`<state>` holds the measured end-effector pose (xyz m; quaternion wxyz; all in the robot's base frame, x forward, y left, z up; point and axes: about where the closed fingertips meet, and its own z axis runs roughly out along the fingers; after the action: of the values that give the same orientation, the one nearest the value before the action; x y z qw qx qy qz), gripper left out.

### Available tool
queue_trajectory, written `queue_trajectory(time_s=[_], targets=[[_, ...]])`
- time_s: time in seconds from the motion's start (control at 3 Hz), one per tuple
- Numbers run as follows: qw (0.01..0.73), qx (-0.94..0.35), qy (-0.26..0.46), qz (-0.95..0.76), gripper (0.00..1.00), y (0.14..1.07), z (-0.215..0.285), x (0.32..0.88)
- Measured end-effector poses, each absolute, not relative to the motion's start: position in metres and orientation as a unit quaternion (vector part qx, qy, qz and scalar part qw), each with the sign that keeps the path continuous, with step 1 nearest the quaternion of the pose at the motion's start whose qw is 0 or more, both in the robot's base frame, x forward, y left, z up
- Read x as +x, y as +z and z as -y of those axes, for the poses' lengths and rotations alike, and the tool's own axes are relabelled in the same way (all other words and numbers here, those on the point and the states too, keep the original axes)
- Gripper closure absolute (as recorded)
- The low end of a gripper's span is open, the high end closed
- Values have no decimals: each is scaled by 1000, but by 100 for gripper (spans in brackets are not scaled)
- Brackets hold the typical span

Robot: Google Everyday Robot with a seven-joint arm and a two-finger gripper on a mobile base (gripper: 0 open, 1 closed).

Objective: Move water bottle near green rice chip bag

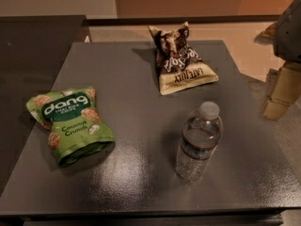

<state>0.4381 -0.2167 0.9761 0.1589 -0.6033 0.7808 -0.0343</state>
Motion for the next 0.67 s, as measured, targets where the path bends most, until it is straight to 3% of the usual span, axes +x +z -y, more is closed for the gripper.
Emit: queue_trajectory(time_s=[0.67], targets=[[171,-617,-17,-768,0,973,211,432]])
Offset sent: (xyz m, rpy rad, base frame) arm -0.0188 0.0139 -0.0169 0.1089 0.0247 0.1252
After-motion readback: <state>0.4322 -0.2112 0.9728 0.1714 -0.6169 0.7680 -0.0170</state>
